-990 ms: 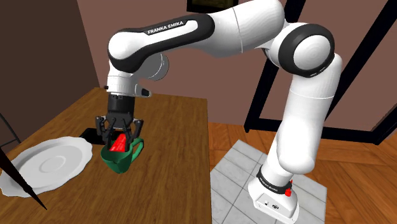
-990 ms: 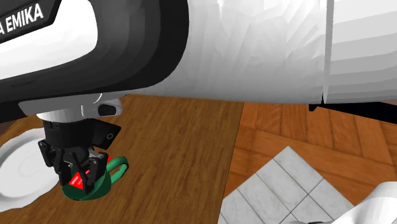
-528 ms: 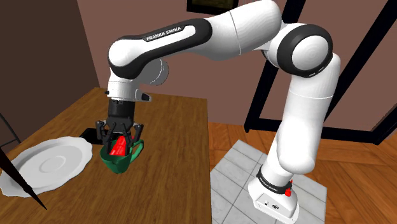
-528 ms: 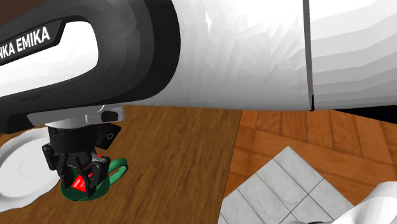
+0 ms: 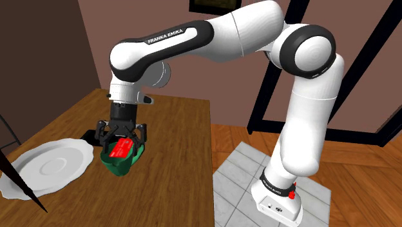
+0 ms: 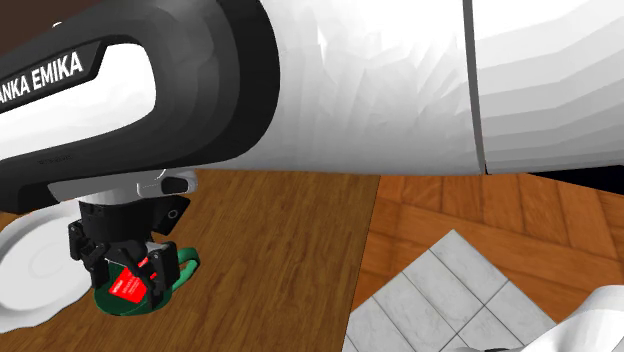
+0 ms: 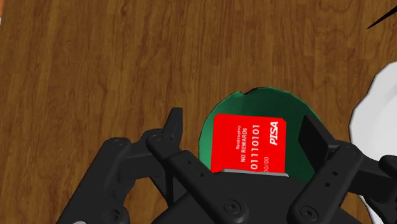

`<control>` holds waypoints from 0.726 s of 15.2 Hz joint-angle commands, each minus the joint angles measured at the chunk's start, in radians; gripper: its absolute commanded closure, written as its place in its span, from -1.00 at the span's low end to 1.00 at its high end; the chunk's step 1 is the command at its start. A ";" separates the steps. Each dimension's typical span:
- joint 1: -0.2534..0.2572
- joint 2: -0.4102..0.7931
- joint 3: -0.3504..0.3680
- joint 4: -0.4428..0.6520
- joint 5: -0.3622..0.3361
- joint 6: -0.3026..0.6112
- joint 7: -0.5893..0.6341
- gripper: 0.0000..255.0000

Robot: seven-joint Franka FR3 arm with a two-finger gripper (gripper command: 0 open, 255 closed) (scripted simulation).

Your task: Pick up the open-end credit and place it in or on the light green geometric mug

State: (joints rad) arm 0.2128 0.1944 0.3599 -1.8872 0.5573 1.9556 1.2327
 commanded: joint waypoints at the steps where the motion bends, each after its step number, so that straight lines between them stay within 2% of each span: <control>1: 0.000 0.000 0.000 0.000 0.000 0.000 0.000 -1.00; 2: -0.002 0.001 -0.002 -0.001 -0.001 -0.001 -0.004 -1.00; 6: -0.036 -0.020 -0.024 0.081 -0.017 -0.118 0.006 -1.00; 11: -0.036 -0.020 -0.024 0.081 -0.017 -0.118 0.006 -1.00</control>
State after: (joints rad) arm 0.1774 0.1741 0.3359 -1.8063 0.5403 1.8386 1.2383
